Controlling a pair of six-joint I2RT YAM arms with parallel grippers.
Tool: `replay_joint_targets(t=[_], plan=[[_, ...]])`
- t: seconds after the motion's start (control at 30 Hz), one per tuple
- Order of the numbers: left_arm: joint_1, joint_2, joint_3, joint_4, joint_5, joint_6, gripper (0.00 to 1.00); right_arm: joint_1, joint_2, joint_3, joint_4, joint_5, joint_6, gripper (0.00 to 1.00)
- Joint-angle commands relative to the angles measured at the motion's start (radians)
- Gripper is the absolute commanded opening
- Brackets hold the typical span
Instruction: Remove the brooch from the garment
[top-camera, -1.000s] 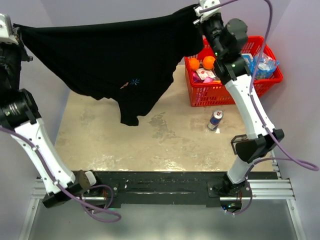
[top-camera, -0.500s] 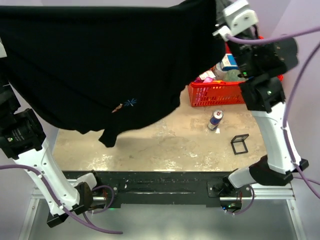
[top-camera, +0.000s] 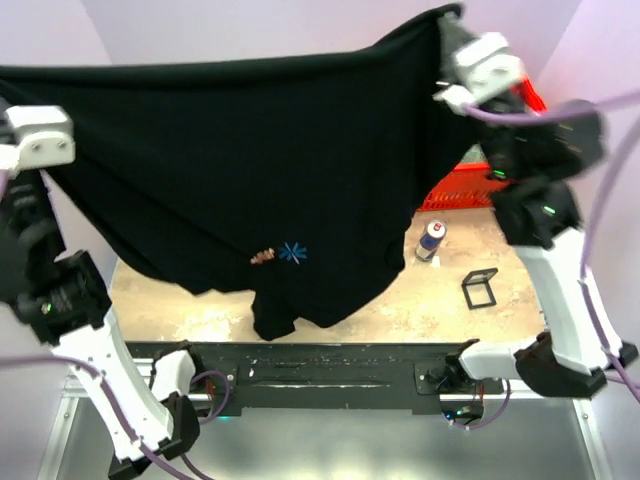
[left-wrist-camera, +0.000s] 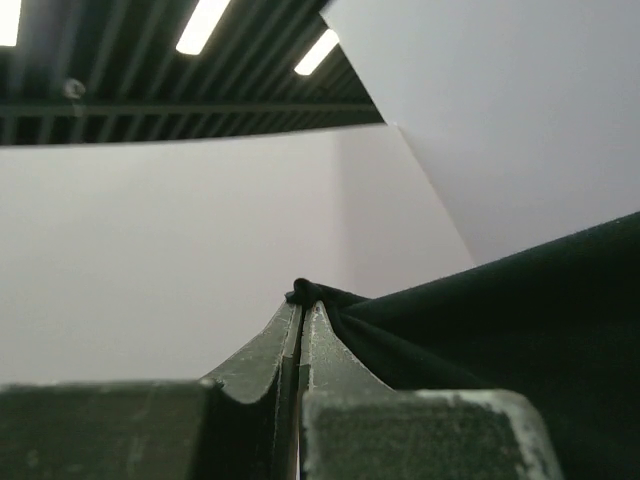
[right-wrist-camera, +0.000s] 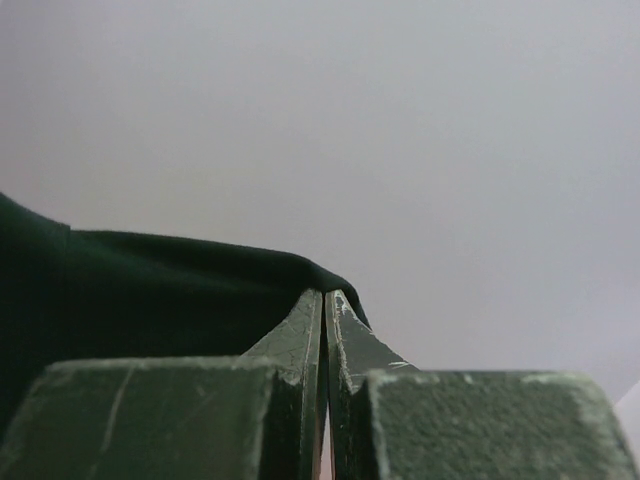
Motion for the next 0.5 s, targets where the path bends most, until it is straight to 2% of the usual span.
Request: replay_joint_targets(t=[0.0,0.1,0.2,0.3,0.47], plan=[[0.001,0.033,-0.211,-0.097,0.155,-0.013,0.00,-0.008,0.141,-0.115,0.138,0.081,-0.056,0.00],[-0.001,0.033,-0.381,-0.124,0.237,-0.040,0.00,-0.011,0.259,-0.137,0.157,0.123,-0.016,0.00],[-0.031,0.068,-0.569,-0.123,0.242,-0.011,0.00,-0.007,0.359,-0.209,0.229,0.095,0.007,0.00],[-0.100,0.157,-0.663,-0.081,0.165,0.042,0.00,0.001,0.501,-0.214,0.243,0.046,0.018,0.00],[-0.140,0.425,-0.699,-0.052,0.172,0.022,0.00,-0.001,0.753,-0.152,0.313,0.022,0.003,0.00]])
